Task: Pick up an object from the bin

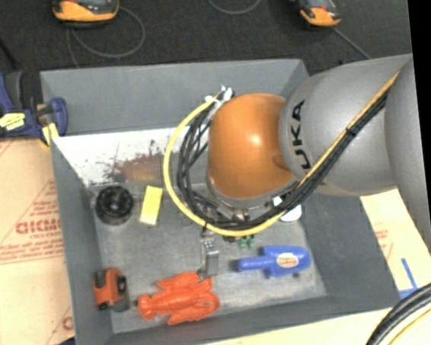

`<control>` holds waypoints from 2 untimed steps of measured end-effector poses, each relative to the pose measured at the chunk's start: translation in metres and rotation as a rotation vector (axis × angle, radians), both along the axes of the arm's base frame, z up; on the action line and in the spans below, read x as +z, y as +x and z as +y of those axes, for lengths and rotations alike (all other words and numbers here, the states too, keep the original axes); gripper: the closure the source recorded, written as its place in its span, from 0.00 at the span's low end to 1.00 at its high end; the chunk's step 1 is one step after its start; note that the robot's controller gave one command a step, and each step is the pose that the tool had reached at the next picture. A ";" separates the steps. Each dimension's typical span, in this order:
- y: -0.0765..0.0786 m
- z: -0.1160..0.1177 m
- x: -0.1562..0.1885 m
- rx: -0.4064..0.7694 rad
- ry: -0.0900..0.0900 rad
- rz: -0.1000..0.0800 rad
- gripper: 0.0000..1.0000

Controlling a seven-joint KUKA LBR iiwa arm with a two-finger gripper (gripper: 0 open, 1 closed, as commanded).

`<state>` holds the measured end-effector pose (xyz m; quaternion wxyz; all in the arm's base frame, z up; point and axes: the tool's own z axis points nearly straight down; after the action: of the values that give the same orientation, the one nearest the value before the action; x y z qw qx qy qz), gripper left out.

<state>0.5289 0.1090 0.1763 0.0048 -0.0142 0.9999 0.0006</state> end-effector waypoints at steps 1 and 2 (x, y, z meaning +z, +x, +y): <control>-0.002 0.009 -0.040 0.062 -0.001 0.003 0.00; -0.021 0.018 -0.060 0.019 -0.001 0.009 0.00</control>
Offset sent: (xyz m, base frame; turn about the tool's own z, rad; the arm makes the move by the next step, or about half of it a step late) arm -0.0337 0.0260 -0.0802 -0.2087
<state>0.5075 0.1267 0.1167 0.0004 -0.0239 0.9997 0.0002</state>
